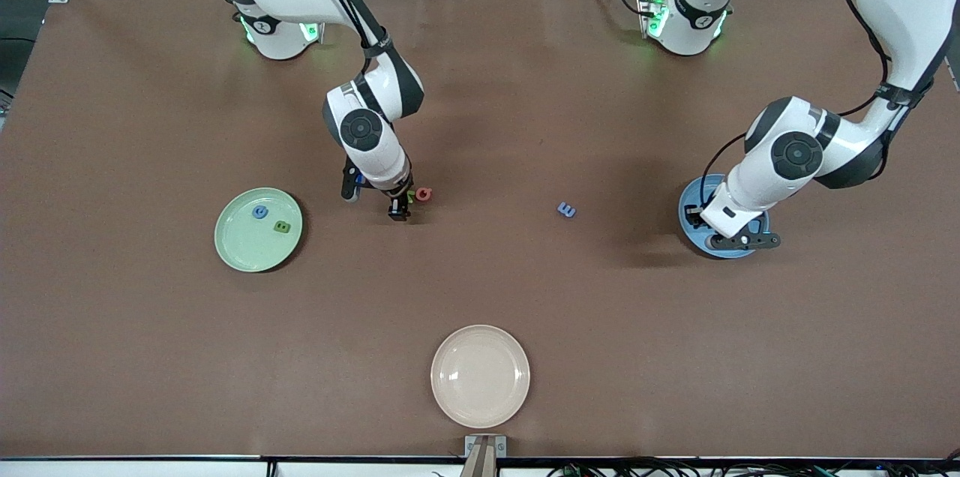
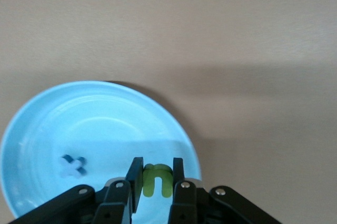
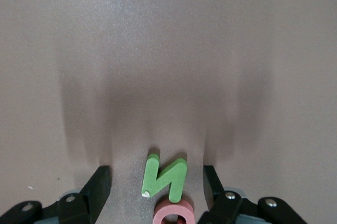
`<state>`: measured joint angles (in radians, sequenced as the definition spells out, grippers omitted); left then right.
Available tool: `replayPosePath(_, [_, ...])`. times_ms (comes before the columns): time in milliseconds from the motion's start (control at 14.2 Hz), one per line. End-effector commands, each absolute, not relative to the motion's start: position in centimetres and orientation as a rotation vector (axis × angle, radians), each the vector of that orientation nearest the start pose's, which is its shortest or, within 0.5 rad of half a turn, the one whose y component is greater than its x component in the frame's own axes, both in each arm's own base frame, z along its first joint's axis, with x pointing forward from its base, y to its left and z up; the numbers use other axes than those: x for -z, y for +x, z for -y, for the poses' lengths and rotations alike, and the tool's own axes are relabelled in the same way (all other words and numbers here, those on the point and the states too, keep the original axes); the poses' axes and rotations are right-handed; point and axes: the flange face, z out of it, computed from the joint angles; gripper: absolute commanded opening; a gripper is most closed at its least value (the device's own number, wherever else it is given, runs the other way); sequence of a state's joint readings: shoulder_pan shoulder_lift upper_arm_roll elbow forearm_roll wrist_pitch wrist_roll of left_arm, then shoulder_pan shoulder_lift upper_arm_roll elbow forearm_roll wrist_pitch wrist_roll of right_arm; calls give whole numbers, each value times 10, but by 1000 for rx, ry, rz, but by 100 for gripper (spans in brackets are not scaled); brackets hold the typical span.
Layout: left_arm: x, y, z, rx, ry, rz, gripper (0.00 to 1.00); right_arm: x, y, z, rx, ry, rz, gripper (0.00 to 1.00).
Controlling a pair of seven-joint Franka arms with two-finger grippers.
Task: Sort upper and lower case letters into plates
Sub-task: 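Grasp the green N and carry it to the green plate with the right gripper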
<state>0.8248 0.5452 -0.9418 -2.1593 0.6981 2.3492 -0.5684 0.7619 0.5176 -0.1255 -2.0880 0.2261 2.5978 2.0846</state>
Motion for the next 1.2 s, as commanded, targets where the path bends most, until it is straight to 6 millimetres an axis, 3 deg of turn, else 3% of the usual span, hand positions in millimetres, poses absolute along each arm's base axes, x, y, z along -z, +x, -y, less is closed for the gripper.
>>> replayPosePath(0, [-216,549,42,-23,-3083,-89,3,-172,471,-340,-81,-2182,-2248,61])
replayPosePath(70, [-211,549,37,-23,-3082,-95,3,-172,472,-339,-81,-2201,-2230,50])
replayPosePath(282, [-200,547,33,-39,-3083,-104,3,-173,476,-335,-81,-2197,-2232,3])
replayPosePath(563, [-183,543,26,-52,-3070,-124,4,-186,491,-317,-83,-2203,-2212,0])
replayPosePath(845, [-184,543,25,-52,-3068,-121,8,-211,511,-278,-137,-2313,-2134,0])
replayPosePath(986, [-186,545,24,-45,-3063,-129,18,-229,522,-248,-184,-2374,-2096,0])
replayPosePath(1126, [-189,546,23,-37,-3057,-139,58,-240,535,-211,-205,-2433,-2045,0])
